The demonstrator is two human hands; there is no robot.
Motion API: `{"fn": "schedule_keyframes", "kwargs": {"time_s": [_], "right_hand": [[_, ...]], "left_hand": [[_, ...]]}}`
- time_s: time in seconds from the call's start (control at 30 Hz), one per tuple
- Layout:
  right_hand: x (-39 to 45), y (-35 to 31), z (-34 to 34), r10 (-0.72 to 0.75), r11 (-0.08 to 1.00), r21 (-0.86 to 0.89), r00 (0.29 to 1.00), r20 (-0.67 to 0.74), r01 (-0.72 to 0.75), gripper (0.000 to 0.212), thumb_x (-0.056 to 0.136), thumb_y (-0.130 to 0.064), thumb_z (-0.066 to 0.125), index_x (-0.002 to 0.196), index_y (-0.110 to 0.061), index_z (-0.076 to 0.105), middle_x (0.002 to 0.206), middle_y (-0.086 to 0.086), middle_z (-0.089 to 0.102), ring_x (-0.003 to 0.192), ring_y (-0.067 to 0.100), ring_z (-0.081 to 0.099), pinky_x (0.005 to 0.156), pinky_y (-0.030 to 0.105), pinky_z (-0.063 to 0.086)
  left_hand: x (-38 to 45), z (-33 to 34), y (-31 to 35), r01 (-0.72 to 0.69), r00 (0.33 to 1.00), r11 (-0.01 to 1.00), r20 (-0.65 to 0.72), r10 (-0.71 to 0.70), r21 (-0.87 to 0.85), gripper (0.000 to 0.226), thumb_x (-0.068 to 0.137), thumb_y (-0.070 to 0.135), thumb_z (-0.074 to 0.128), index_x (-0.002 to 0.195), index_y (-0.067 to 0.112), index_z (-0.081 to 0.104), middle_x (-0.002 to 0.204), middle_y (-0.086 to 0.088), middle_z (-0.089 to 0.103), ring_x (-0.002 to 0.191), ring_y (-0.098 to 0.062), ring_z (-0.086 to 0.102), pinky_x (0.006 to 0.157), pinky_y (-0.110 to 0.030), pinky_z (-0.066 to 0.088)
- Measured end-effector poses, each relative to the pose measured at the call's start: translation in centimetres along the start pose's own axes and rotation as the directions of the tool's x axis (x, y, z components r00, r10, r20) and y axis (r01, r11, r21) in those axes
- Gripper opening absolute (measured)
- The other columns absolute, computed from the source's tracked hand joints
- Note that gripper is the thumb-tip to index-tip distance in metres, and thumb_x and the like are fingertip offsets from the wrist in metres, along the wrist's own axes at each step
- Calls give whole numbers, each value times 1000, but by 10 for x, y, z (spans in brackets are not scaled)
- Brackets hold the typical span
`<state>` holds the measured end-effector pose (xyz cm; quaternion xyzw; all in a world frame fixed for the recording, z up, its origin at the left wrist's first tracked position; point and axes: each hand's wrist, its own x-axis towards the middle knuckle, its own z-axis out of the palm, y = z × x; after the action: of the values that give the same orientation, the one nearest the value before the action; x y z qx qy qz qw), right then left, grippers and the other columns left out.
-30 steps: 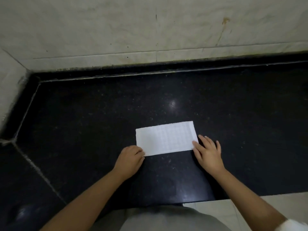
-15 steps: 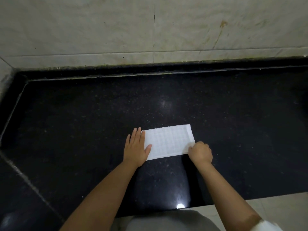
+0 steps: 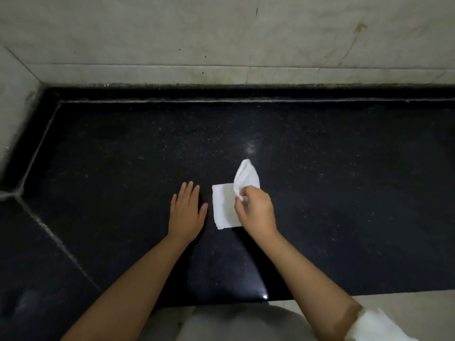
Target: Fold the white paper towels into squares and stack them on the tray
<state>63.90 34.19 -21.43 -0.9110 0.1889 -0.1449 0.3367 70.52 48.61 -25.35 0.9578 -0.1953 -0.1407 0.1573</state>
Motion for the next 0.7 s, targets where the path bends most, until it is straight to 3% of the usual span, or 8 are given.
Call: {"fn": "schedule_keyframes", "kwargs": {"time_s": [0.1, 0.17, 0.3, 0.43, 0.5, 0.6, 0.67, 0.7], "right_hand": [[-24, 10, 43, -203, 955, -182, 965, 166, 232, 9, 61, -4, 52, 62, -10, 59, 56, 0, 61, 54, 19, 58, 56, 24, 43], [-32, 20, 52, -217, 931, -236, 943, 253, 278, 22, 65, -12, 42, 66, -15, 64, 63, -3, 63, 64, 14, 53, 63, 21, 31], [-28, 25, 45, -262, 916, -232, 926, 272, 327, 27, 68, -14, 41, 65, -11, 68, 65, 1, 67, 68, 13, 53, 66, 24, 30], [-29, 25, 36, -315, 890, -215, 882, 350, 403, 19, 62, -6, 55, 70, -13, 72, 71, -2, 70, 65, 17, 65, 71, 23, 43], [-30, 34, 26, -364, 865, -229, 873, 325, 446, 25, 61, -3, 53, 76, -10, 73, 76, 0, 71, 75, 16, 62, 80, 26, 38], [-28, 44, 0, -273, 826, -400, 904, 331, 396, 32, 61, -12, 44, 74, -15, 73, 78, -2, 71, 82, 13, 56, 80, 28, 36], [-26, 45, -10, -135, 784, -497, 883, 449, 373, 25, 43, -14, 68, 66, -21, 72, 74, -3, 70, 68, 15, 66, 65, 27, 48], [-26, 49, -10, -54, 774, -528, 868, 494, 349, 35, 30, -13, 77, 63, -21, 71, 70, -2, 69, 61, 15, 66, 54, 26, 50]], "left_hand": [[-15, -2, -22, 32, 999, 999, -12, -33, -20, 68, 91, 47, 15, 145, 7, 26, 156, -9, 18, 147, -22, 8, 119, -38, 7], [-22, 1, -32, 24, 1000, 1000, -4, -24, -10, 64, 93, 45, 18, 145, 8, 28, 156, -8, 18, 147, -22, 8, 119, -37, 6], [-24, 2, -36, -25, 999, 1000, -21, 24, -14, 56, 95, 35, 25, 141, 7, 35, 154, -10, 24, 146, -23, 13, 119, -39, 10], [-21, 4, -28, -151, 987, 989, -48, 151, -4, 54, 82, 31, 32, 111, 0, 65, 122, -18, 63, 118, -35, 57, 96, -50, 44], [-20, 5, -21, -257, 959, 966, -121, 256, 8, 45, 78, 27, 38, 99, 3, 71, 106, -14, 71, 105, -30, 66, 83, -45, 54], [-19, 14, -11, -454, 867, 891, -239, 437, -17, 39, 76, 26, 43, 91, 6, 73, 93, -8, 72, 98, -16, 51, 85, -30, 49], [-18, 20, -2, -529, 821, 848, -237, 520, 29, 36, 75, 30, 45, 87, 10, 73, 86, -2, 71, 90, -11, 46, 82, -25, 43], [-16, 24, 3, -554, 804, 829, -211, 556, 71, 35, 74, 33, 47, 85, 13, 73, 83, 1, 70, 87, -11, 48, 81, -24, 40]]}}
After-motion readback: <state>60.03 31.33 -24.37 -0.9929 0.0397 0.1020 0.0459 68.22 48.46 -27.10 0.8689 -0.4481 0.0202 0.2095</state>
